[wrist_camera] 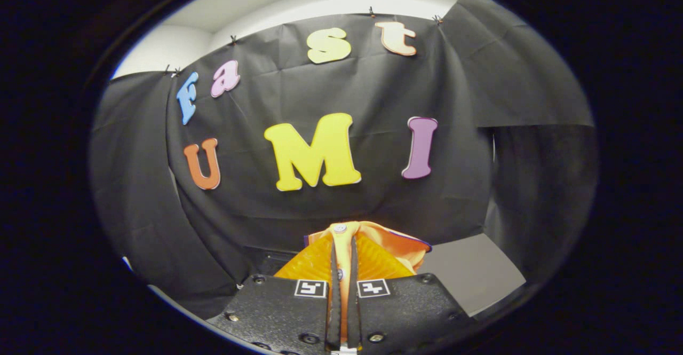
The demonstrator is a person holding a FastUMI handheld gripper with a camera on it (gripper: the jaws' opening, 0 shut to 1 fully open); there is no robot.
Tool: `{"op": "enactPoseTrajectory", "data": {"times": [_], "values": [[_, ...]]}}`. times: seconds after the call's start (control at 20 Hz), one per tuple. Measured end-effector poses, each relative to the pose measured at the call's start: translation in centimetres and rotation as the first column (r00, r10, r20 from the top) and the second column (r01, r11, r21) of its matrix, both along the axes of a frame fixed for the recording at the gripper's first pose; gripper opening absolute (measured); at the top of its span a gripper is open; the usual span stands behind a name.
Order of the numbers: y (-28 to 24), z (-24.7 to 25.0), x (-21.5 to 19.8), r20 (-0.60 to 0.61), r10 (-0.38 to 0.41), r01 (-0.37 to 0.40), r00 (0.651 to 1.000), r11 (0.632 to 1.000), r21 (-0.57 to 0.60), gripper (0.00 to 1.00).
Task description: Put the clothes into the washing machine and then close the washing machine lid.
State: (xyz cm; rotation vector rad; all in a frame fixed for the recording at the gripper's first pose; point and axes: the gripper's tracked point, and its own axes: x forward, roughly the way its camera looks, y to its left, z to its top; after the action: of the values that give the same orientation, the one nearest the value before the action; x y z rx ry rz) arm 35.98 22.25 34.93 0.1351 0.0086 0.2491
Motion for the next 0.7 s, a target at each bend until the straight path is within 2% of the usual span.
{"op": "enactPoseTrajectory", "data": {"times": [0.35, 0.7], "values": [[8.9, 1.6, -2.1, 0.019, 0.094, -0.094, 0.995, 0.996, -0.004, 0.08], [17.6, -0.9, 0.0, -0.061, 0.195, -0.196, 0.979, 0.981, -0.007, 0.08]]}}
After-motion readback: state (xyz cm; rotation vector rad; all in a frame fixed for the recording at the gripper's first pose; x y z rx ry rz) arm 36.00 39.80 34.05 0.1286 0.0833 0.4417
